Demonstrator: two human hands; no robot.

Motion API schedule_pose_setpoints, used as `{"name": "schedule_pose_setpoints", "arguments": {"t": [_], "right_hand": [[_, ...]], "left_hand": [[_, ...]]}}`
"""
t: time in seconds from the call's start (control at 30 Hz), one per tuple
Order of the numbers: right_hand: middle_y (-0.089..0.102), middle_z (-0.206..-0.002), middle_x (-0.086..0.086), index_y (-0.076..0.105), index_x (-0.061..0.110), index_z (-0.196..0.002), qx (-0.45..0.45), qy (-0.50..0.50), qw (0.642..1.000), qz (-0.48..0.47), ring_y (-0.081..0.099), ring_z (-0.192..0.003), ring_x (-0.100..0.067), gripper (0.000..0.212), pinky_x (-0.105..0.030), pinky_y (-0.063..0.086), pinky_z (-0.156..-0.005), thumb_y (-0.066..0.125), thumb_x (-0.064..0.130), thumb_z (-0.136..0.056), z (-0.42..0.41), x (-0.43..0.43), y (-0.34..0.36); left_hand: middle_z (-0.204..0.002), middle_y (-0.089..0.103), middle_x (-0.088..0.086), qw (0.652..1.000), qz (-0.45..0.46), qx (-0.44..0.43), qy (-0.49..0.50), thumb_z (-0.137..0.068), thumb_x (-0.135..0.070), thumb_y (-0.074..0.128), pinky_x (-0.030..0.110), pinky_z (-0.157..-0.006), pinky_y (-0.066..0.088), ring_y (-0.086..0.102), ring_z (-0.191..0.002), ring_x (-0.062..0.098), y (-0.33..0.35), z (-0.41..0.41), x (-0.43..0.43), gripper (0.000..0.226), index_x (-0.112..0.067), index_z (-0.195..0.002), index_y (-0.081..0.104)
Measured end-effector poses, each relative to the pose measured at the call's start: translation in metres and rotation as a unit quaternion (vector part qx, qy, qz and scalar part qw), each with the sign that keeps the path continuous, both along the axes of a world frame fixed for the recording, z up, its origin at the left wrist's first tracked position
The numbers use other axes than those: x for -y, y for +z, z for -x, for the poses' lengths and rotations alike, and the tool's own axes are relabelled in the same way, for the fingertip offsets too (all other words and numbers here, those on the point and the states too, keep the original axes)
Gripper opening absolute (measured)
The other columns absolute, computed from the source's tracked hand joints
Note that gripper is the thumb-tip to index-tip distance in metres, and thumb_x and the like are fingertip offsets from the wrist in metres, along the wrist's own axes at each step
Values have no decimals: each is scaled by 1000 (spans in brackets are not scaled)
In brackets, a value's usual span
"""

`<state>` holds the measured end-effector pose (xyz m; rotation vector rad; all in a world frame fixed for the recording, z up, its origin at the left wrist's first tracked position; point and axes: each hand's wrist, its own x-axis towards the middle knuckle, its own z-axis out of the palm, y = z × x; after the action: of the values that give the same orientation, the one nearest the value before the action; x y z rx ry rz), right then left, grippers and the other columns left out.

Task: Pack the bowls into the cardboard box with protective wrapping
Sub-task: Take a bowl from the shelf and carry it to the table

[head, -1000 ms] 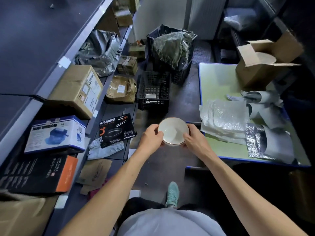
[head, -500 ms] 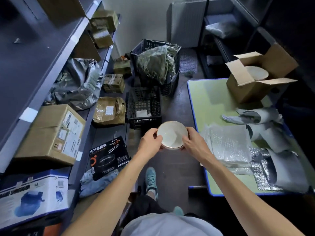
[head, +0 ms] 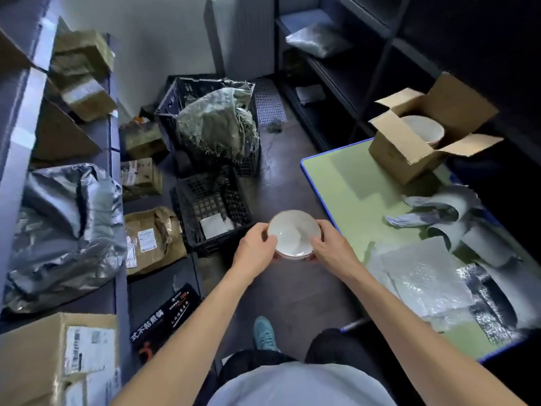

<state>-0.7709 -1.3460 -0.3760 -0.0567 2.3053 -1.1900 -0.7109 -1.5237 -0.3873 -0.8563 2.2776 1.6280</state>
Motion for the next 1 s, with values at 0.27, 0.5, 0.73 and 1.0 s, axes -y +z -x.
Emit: {"name": "schedule_pose_setpoints", "arguments": {"t": [0.27,0.5,0.73,1.0], "right_hand": [[66,-102,7,56,37,-114,1,-33,999,0,71,-73,-13,35,-32,61,-68,42,22,-86,45,15,-5],[67,-96,6,53,35,-117,19,-55,998,0,71,-68,-17,32,-26,57,-63,42,21,-90,108,23,-28],[65,-99,1,50,34,-119,53,-99,994,14,71,-75,-23,32,-42,58,-77,41,24,-89,163,25,-46],[66,-102,3,48,30,-122,46,-184,982,-14,71,-68,-13,33,-33,55,-75,41,18,-93,198,-15,-47]], "left_hand": [[-98,70,-2,999,-28,-8,-20,-79,-36,49,49,-81,60,74,-72,15,-10,52,19,30,-32,-106,61],[-98,70,-3,998,-1,23,-54,-82,-33,48,49,-84,58,73,-83,20,-18,124,31,26,-32,-106,60],[-92,71,-1,995,12,45,-84,-84,-26,49,46,-78,61,73,-71,18,-23,199,31,23,-32,-103,62],[-92,71,3,982,-13,52,-180,-91,-17,51,41,-74,63,73,-77,17,-31,272,-4,26,-21,-113,62]]}}
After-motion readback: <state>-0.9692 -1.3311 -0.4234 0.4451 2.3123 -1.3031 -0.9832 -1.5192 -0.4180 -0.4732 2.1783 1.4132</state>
